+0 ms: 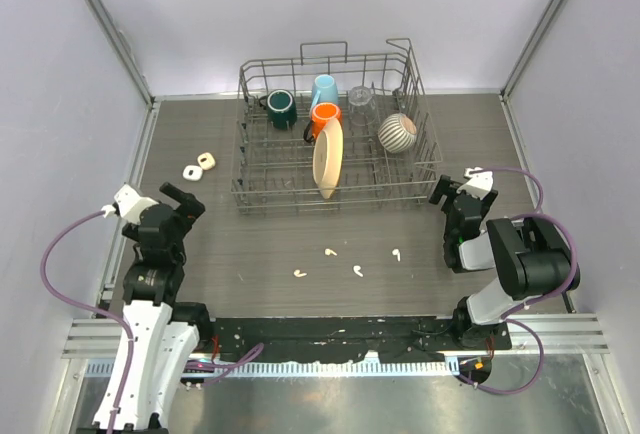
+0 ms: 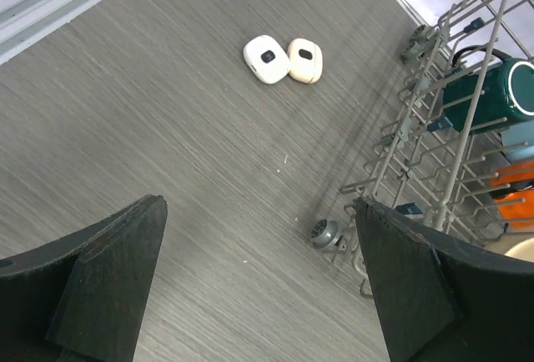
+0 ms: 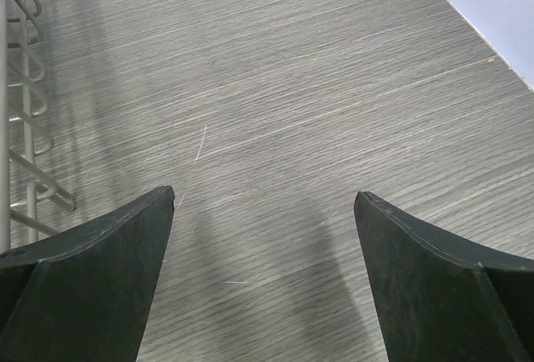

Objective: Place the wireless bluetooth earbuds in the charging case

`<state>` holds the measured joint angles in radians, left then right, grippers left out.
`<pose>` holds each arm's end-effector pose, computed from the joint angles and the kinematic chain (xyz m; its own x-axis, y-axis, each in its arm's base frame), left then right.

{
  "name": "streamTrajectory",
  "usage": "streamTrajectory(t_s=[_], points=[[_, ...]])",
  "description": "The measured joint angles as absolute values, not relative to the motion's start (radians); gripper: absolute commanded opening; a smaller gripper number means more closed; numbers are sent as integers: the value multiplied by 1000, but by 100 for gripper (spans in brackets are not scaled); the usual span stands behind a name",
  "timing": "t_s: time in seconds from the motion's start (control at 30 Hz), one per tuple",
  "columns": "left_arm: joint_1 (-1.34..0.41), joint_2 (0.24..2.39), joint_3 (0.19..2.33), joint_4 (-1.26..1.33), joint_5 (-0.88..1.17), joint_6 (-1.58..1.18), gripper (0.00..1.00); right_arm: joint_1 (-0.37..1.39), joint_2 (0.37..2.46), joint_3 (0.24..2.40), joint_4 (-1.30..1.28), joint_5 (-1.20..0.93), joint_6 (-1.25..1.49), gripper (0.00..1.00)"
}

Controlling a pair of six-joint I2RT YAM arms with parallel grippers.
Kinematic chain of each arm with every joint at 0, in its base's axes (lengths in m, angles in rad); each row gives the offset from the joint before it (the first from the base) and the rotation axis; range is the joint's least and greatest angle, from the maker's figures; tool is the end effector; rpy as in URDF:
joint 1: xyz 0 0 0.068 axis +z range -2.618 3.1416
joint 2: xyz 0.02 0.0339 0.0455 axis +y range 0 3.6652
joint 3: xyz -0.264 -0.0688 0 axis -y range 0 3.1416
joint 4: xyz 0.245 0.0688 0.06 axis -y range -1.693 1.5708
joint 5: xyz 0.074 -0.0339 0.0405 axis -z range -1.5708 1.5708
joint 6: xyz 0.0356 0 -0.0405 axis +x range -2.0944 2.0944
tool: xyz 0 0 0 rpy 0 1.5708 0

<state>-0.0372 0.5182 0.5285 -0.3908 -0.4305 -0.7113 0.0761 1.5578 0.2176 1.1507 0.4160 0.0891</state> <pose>0.1342 0.0099 0.2673 -0.0504 -0.5918 -0.8045 -0.5100 0.7079 -0.4887 0.2360 0.0036 0.1326 -0.1581 0.0696 -0.9850 0.3416 0.9398 0.0116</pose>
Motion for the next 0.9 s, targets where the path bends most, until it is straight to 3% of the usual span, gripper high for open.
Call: streamTrajectory(t_s=[0.57,0.67,0.9], points=[[-37,338,688,-643,-161,-706,100,26,1509,88,1279,419,136,94],[-37,344,688,-653,-144,-711,100,37,1488,55,1263,469,140,100],[-37,452,730,-676,-88,-728,100,22,1018,144,892,739,241,100]])
